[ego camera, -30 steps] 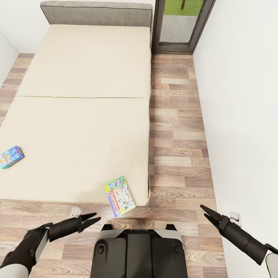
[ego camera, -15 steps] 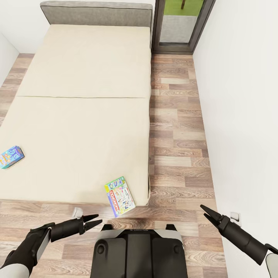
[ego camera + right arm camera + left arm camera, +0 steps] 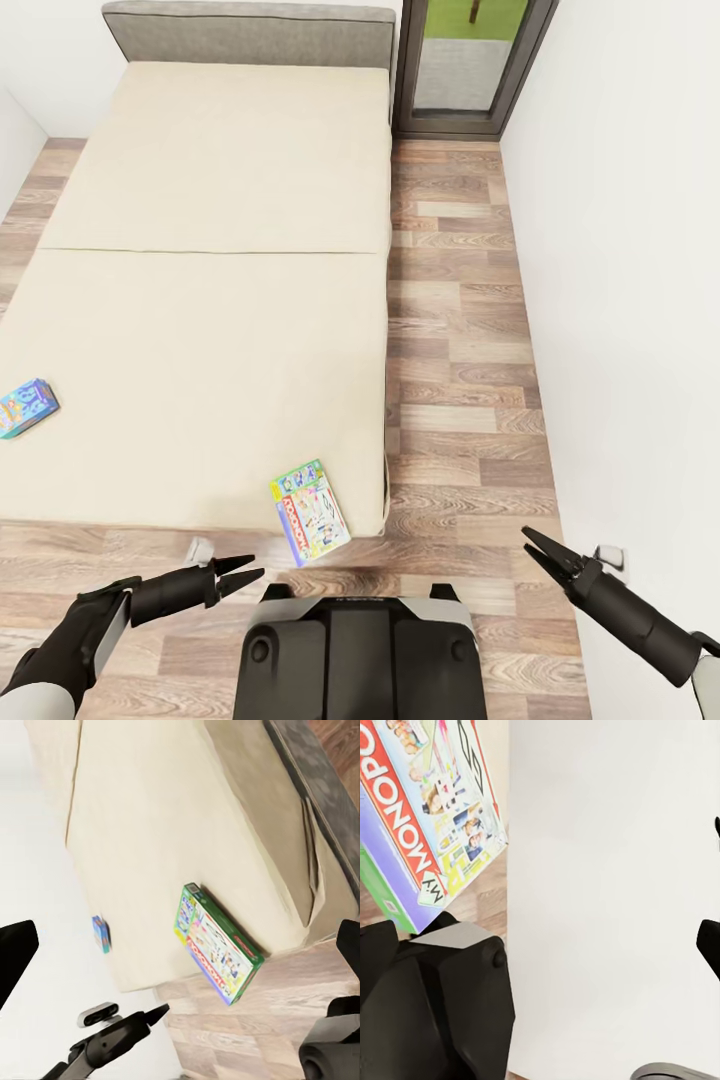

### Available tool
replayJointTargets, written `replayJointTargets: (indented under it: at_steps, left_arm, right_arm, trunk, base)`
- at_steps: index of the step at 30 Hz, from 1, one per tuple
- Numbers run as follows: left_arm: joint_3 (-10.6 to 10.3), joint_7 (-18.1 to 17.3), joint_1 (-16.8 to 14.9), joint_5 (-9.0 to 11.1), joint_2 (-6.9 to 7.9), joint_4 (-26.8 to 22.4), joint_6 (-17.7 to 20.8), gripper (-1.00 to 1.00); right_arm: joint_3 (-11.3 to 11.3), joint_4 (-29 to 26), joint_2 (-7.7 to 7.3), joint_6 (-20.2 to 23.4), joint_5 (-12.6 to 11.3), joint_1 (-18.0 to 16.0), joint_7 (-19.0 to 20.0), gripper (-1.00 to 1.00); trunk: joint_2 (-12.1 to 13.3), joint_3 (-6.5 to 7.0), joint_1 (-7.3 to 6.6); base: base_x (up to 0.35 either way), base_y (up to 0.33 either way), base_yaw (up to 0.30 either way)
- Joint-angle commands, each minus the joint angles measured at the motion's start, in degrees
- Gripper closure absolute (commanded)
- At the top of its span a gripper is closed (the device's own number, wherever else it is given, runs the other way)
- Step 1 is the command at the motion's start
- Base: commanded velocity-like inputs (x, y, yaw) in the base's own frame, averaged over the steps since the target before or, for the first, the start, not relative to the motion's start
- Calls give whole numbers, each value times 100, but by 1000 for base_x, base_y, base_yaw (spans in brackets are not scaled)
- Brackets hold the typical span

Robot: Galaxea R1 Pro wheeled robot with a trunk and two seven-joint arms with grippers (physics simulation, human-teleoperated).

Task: Put all the toys in the child's room - the three board games (two on the bed and one on the table), the two jigsaw puzzles on the table, and the tennis ball on the table - inside the toy box on the table in the child's room.

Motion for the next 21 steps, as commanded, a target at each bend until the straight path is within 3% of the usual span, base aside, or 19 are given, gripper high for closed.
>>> replayJointTargets:
  at_steps: [1, 9, 21]
  left_arm:
    - [4, -23, -1, 11, 2, 0, 62, -100]
    - [4, -217, -1, 17, 15, 0, 58, -100]
    - [8, -434, -1, 1, 15, 0, 36, -100]
  right_arm:
    - [-8, -2, -2, 20, 15, -1, 148, -100]
    - [-21, -8, -90, 5, 37, 44, 790, -100]
    - [-23, -3, -143, 3, 41, 58, 938, -100]
  trunk:
    - [-48, -23, 25]
    - [-369, -167, 200]
    - [-851, -382, 464]
  base:
    - [0, 0, 0]
    - [0, 0, 0]
    - [0, 0, 0]
